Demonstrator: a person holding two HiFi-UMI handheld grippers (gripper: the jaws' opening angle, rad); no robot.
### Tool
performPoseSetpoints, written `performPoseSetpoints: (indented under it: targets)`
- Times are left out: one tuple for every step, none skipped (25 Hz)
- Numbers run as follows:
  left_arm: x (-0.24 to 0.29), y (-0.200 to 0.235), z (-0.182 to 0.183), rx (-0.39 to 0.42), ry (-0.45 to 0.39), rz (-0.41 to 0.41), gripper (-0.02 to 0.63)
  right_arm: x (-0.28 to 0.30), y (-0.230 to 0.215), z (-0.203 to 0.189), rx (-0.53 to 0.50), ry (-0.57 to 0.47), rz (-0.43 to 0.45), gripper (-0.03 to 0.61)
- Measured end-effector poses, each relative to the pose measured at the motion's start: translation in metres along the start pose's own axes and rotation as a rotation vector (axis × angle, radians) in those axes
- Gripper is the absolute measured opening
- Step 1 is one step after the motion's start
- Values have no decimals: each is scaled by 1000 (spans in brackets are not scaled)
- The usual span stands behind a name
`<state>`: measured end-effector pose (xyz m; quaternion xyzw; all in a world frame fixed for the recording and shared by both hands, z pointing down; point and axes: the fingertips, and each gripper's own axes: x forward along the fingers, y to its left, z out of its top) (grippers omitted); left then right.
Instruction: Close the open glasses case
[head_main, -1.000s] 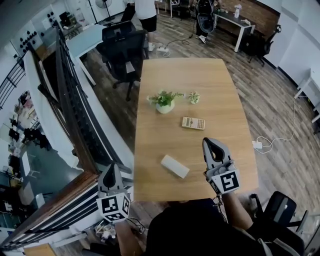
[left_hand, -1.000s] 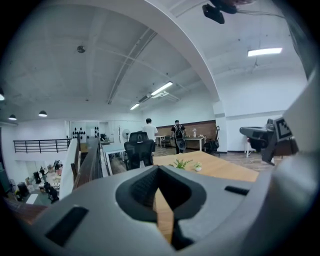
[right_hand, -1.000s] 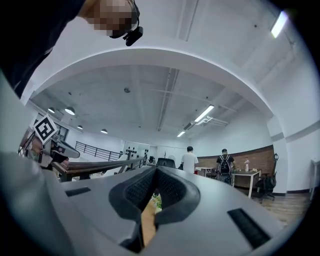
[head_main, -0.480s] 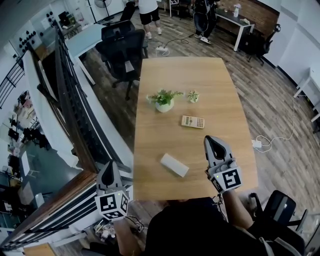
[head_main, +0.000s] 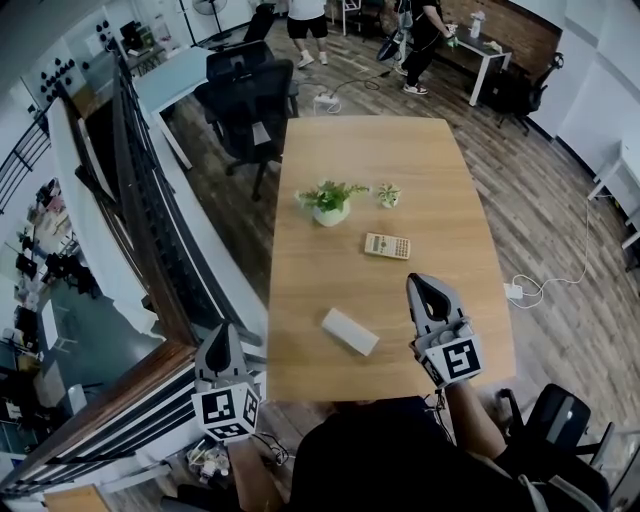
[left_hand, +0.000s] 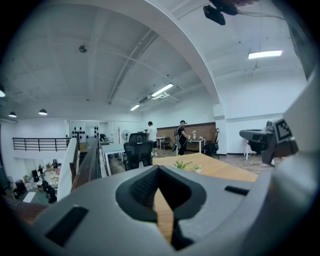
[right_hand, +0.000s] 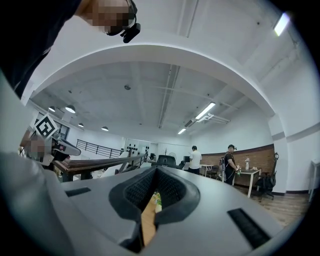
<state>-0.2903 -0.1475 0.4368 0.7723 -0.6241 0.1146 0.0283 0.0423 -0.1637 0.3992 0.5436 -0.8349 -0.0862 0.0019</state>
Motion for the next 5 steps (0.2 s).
performPoseSetpoints:
  targets:
    - [0, 0, 0, -1, 0, -1, -2, 1, 0, 0, 2, 0, -1, 12]
    - [1, 0, 1, 0, 0, -2, -2, 1, -1, 1, 3, 0, -3, 12]
    - [1, 0, 1, 1, 2, -3, -3, 2, -2, 1, 2, 1, -4, 12]
    - [1, 0, 1, 2, 3, -4, -2, 2, -2, 1, 2, 2, -6, 12]
    - [2, -1, 1, 3, 5, -5, -3, 2, -3, 1, 1, 3, -7, 12]
